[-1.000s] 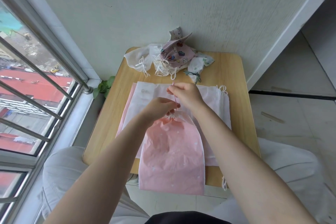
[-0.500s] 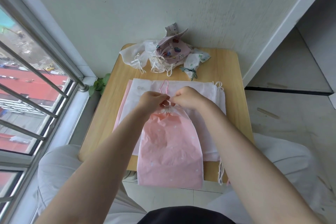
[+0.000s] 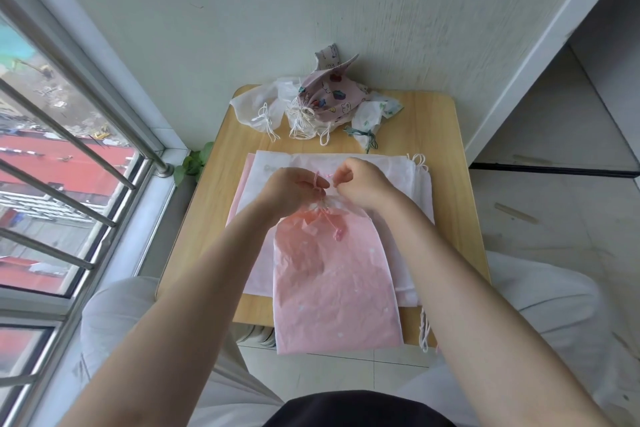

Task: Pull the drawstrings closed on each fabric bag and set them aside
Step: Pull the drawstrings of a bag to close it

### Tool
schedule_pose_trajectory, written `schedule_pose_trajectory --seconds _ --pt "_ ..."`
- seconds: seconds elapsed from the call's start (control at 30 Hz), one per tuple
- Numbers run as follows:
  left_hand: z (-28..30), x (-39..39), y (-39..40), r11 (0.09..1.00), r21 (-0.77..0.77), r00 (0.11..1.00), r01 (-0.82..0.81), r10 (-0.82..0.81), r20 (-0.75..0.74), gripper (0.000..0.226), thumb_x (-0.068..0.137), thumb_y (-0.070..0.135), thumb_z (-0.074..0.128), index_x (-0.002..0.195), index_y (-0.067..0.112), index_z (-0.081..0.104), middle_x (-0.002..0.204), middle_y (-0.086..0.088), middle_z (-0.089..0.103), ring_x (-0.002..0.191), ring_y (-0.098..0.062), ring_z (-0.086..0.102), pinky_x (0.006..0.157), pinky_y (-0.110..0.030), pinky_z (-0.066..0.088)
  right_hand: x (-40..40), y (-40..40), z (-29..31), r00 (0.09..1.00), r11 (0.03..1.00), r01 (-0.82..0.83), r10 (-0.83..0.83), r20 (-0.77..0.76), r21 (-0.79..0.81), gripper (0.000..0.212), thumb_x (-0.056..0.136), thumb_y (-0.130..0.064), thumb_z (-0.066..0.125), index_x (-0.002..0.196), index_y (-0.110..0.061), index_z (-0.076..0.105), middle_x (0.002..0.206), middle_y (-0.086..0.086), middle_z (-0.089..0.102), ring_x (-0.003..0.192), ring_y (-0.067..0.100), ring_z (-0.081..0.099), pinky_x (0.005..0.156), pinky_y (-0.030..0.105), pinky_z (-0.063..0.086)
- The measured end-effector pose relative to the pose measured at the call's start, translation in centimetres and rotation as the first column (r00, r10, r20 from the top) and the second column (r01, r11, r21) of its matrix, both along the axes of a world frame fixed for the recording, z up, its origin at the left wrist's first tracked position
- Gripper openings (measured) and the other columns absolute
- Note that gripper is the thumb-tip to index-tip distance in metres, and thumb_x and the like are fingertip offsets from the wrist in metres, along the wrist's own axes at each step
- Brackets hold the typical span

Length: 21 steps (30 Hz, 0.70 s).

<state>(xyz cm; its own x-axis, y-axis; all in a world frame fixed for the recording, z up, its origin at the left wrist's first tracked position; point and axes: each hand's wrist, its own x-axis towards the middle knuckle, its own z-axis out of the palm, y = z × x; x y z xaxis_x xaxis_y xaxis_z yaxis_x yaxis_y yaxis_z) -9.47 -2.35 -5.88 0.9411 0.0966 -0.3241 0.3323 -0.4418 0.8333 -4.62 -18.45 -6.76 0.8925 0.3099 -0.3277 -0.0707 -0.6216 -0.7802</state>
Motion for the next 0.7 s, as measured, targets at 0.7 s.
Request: schedule_pose_trajectory --seconds 0.7 --pt "-0.5 -1.1 -1.3 0.92 -0.23 0.943 -0.318 0.331 0.022 0.015 0.081 0.002 0.072 0.082 0.017 0.075 0.077 -0.003 0.07 0.067 -0.017 0.064 0.064 -0.026 0.057 -0.3 0.7 -2.0 0.903 0.902 0.27 -0.116 -0.413 0.336 0.01 0.082 -0.012 0.058 0.078 -0.018 0.066 0.083 0.003 0.069 0.081 0.02 0.065 0.073 0.029 0.048"
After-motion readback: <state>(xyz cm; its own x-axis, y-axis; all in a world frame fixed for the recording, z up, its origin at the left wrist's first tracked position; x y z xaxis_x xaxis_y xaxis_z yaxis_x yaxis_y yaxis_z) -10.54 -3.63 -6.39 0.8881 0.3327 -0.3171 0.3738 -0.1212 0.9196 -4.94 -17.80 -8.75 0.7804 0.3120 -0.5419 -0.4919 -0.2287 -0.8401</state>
